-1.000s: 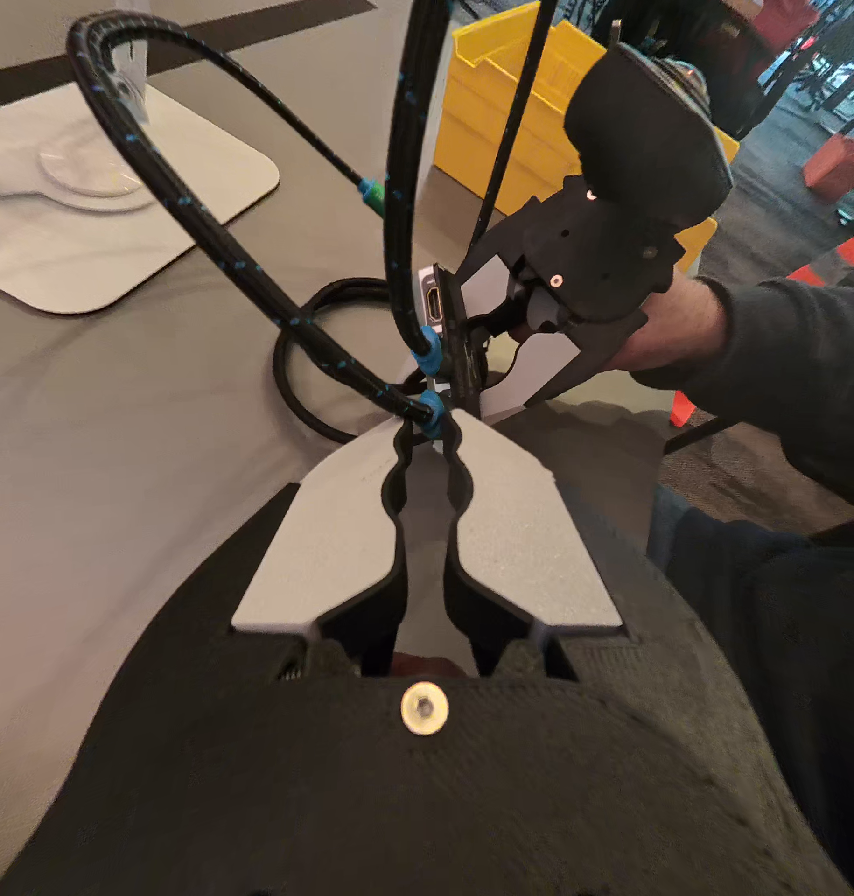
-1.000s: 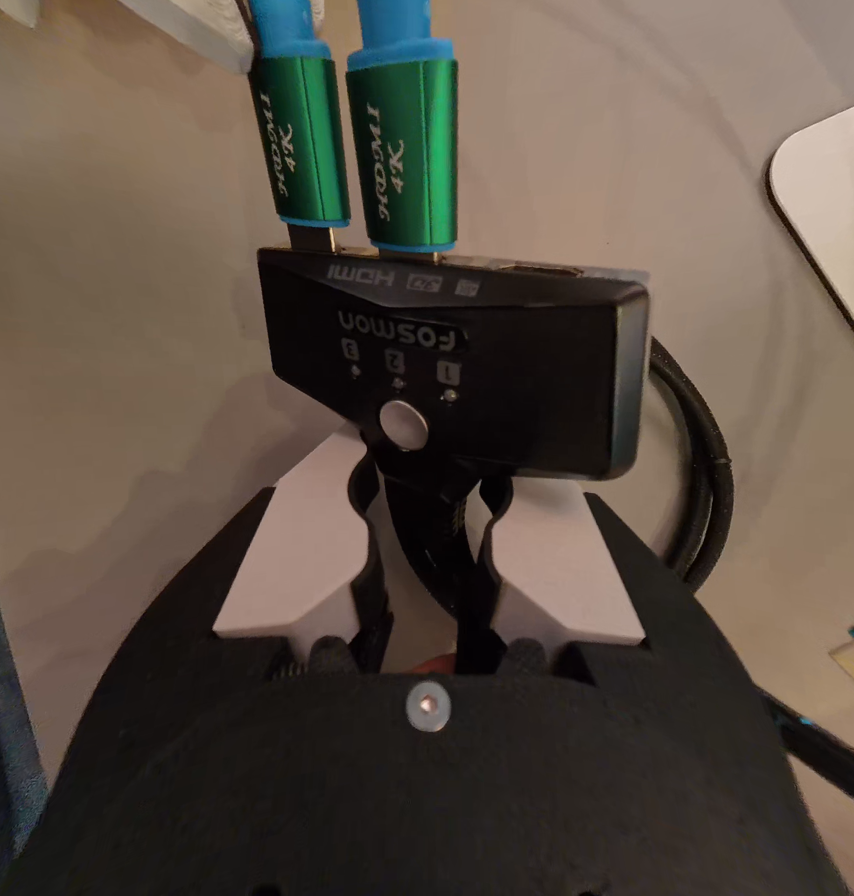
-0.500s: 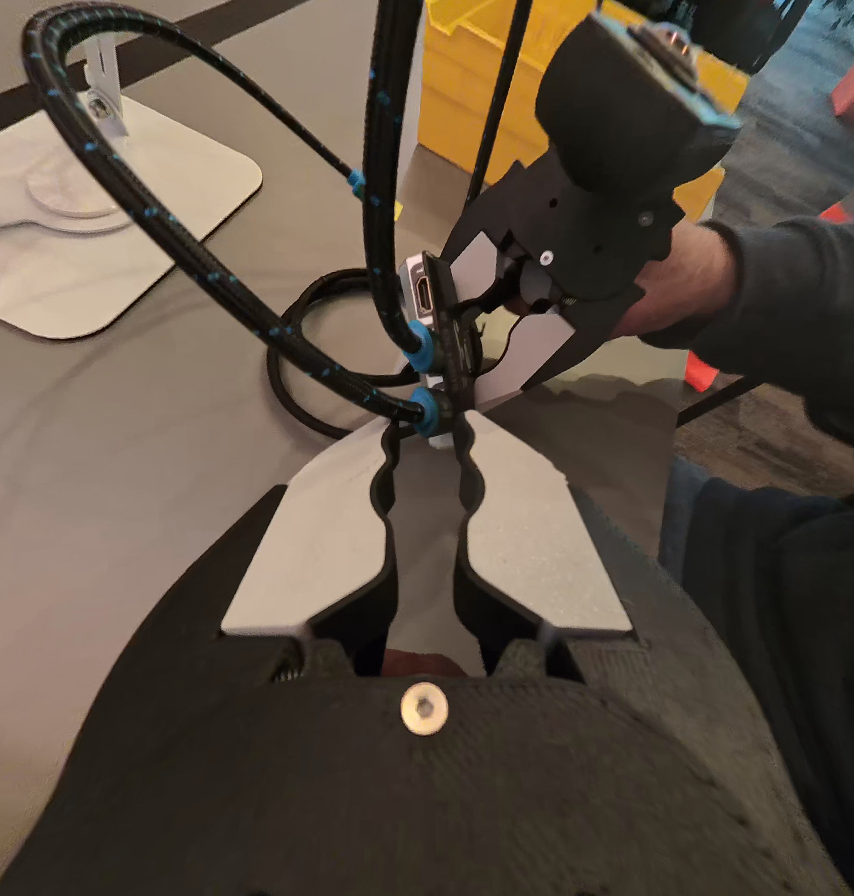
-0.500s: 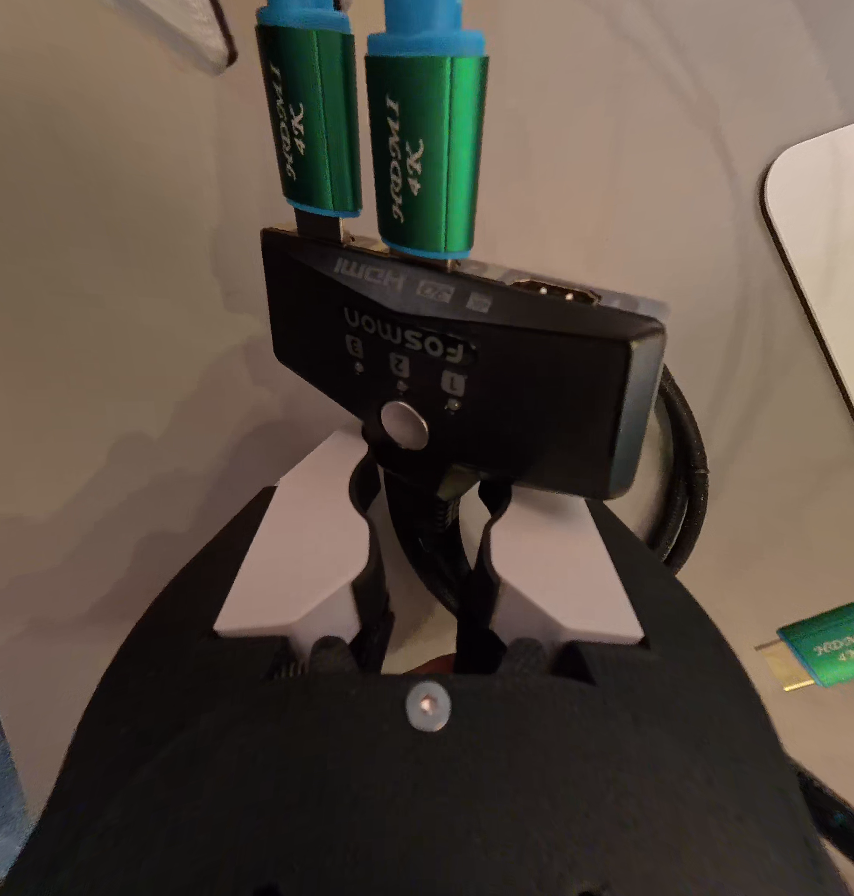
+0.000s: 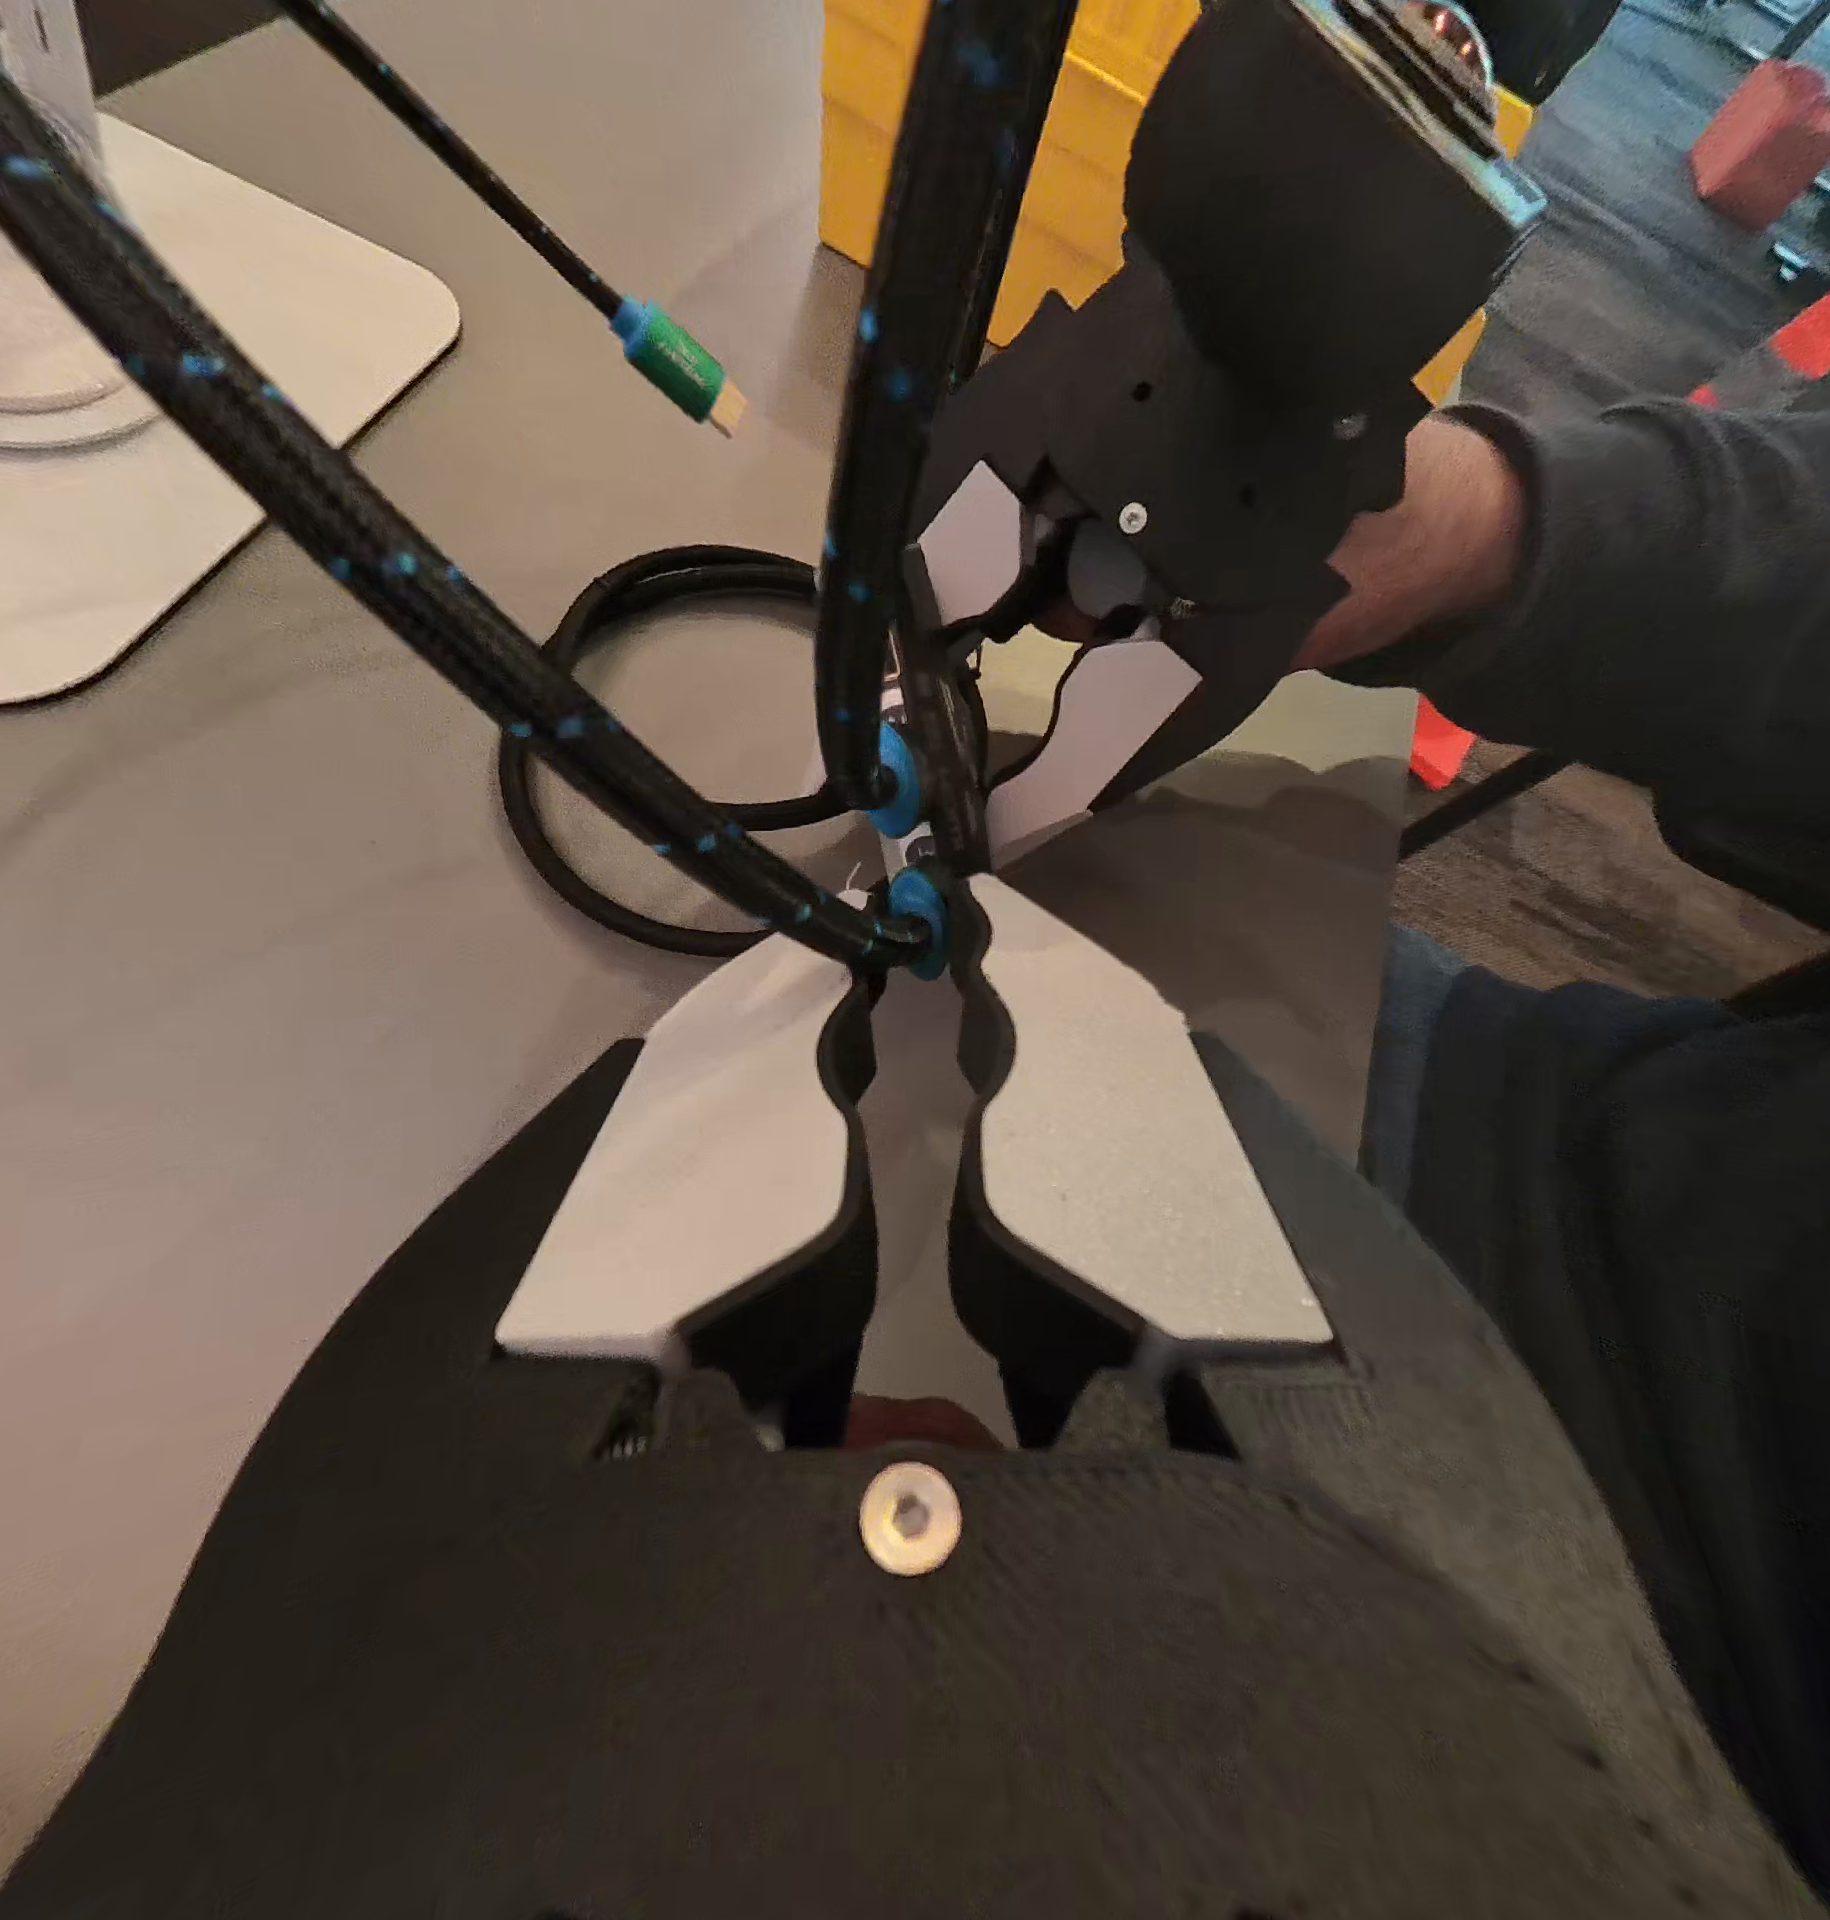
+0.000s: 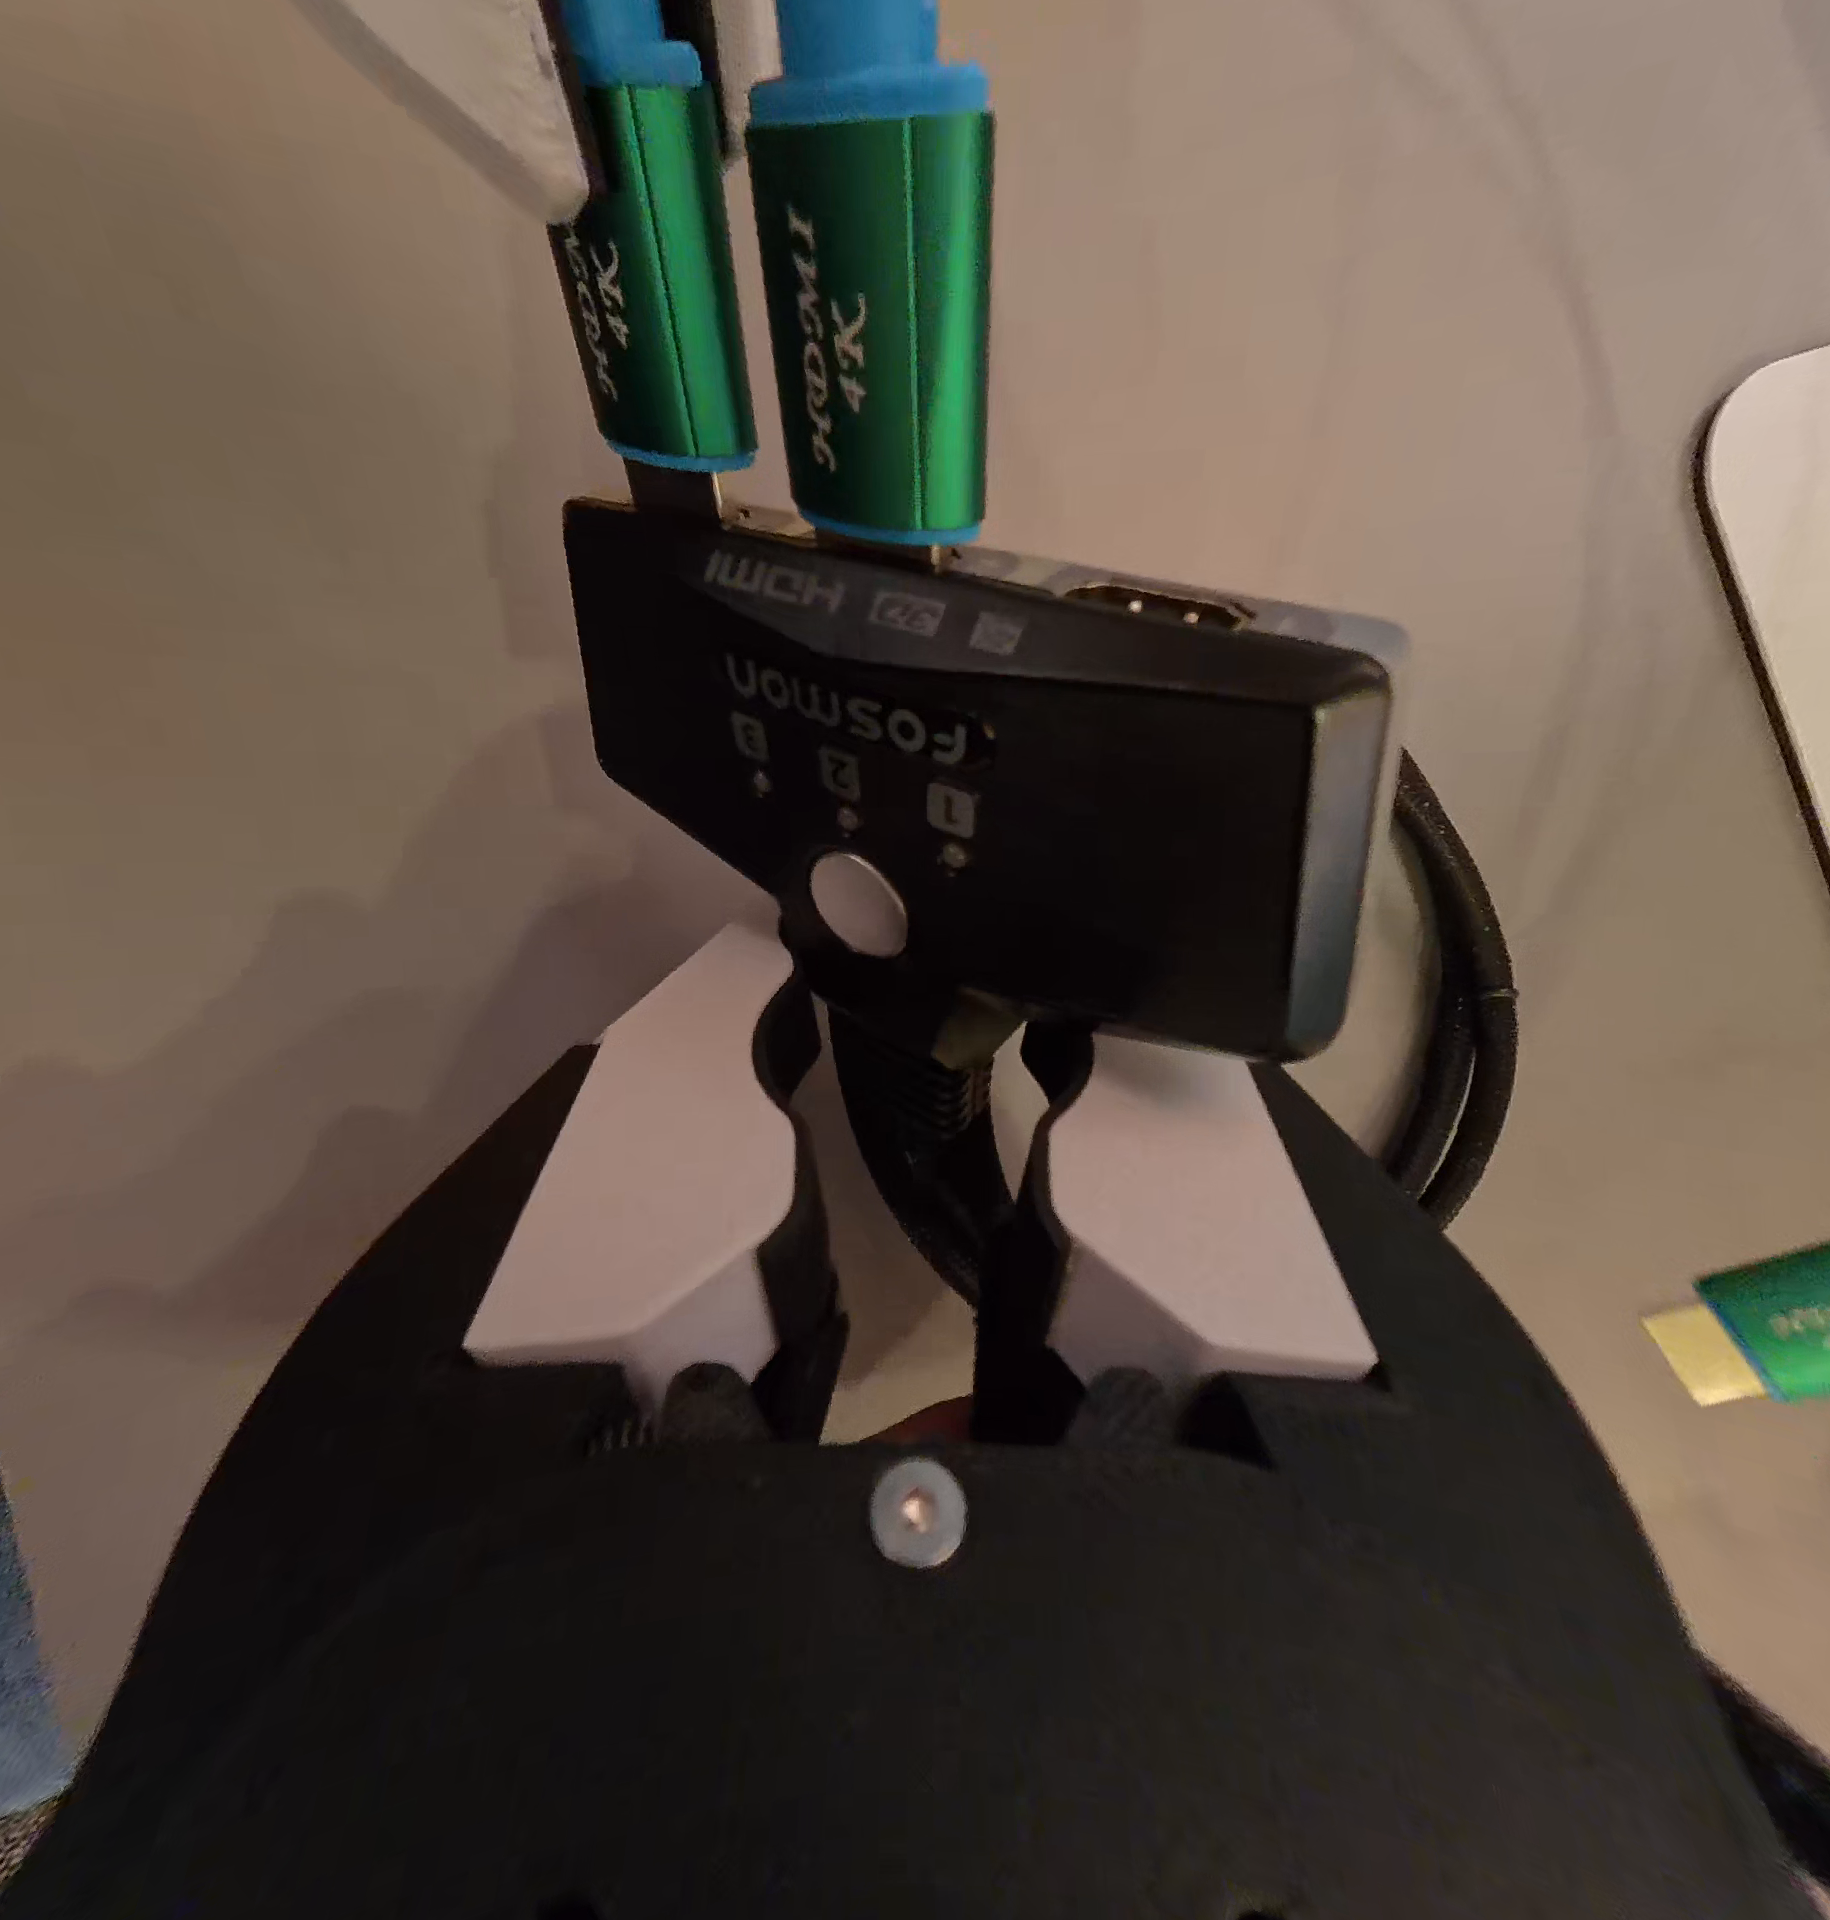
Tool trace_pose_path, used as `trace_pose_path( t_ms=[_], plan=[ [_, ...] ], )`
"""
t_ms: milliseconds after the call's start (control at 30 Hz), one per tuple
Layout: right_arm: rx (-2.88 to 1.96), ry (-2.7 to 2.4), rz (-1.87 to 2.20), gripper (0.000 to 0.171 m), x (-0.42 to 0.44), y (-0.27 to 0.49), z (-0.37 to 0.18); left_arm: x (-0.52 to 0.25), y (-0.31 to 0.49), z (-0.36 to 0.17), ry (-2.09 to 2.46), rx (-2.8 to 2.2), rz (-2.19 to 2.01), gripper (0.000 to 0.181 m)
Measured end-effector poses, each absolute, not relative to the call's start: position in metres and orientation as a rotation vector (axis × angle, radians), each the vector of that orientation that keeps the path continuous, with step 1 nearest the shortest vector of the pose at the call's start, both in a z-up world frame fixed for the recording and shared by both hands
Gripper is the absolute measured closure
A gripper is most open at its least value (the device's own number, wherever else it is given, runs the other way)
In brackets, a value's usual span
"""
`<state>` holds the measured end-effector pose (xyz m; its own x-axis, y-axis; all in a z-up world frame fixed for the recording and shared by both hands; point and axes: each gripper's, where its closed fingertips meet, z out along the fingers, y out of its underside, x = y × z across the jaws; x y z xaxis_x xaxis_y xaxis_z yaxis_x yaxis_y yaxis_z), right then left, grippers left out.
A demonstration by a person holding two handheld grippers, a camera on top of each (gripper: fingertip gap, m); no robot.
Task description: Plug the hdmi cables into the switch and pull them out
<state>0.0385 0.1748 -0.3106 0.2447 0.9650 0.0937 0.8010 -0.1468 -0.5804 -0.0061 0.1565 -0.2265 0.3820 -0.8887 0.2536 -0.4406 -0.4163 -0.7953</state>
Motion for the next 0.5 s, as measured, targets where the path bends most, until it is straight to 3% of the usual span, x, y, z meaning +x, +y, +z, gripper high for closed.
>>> trace_pose_path(
  t_ms=[500],
  plan=[
    [-2.09,-1.589,0.397,0.141,0.05,0.175,-0.326,-0.002,0.157,-0.26,1.078,-2.058,-0.939,0.17]
  ],
)
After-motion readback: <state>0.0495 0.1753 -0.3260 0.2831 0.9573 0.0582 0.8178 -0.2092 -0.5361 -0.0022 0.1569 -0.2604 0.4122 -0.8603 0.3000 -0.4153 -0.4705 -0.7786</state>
